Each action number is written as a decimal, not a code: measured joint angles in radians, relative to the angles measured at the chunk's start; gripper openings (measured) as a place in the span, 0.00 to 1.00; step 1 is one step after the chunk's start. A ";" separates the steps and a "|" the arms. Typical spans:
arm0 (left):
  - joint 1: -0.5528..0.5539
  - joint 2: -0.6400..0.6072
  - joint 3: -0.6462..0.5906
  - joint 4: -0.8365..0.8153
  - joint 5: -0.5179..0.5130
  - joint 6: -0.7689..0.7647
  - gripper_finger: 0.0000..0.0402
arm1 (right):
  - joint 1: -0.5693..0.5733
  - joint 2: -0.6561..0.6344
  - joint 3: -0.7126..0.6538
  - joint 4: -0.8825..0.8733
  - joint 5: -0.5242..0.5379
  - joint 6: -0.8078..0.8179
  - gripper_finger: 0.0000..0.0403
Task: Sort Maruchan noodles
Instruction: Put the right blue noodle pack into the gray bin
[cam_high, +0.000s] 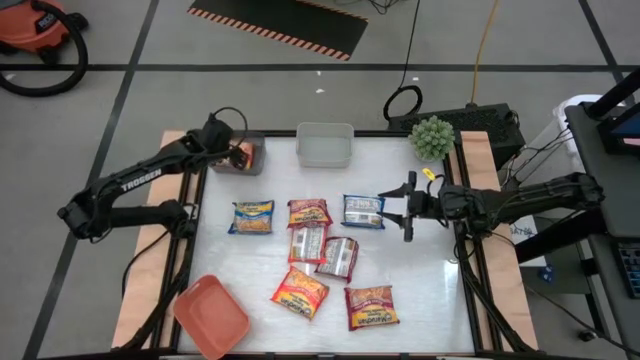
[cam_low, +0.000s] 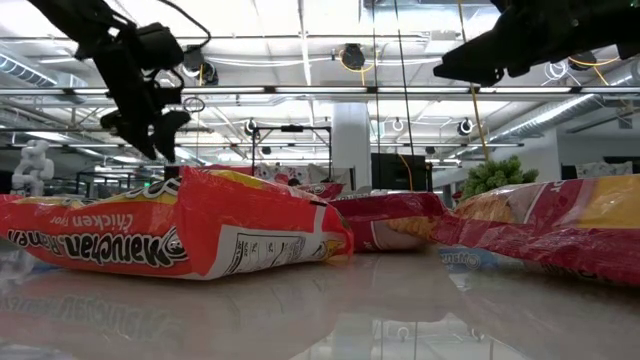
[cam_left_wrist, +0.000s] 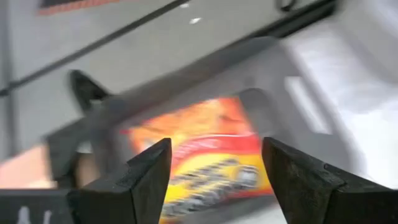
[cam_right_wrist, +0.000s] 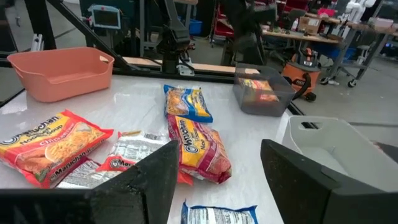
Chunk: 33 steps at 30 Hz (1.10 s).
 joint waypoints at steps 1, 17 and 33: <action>-0.025 -0.014 0.000 -0.002 0.022 -0.025 0.64 | 0.000 0.005 0.000 0.000 0.009 0.006 0.54; -0.533 -0.134 0.000 0.134 0.035 -0.046 0.64 | 0.000 0.148 0.026 0.085 0.092 0.147 0.54; -0.710 -0.132 0.001 0.265 0.040 0.059 0.64 | 0.045 0.425 0.240 -0.368 0.044 0.187 0.54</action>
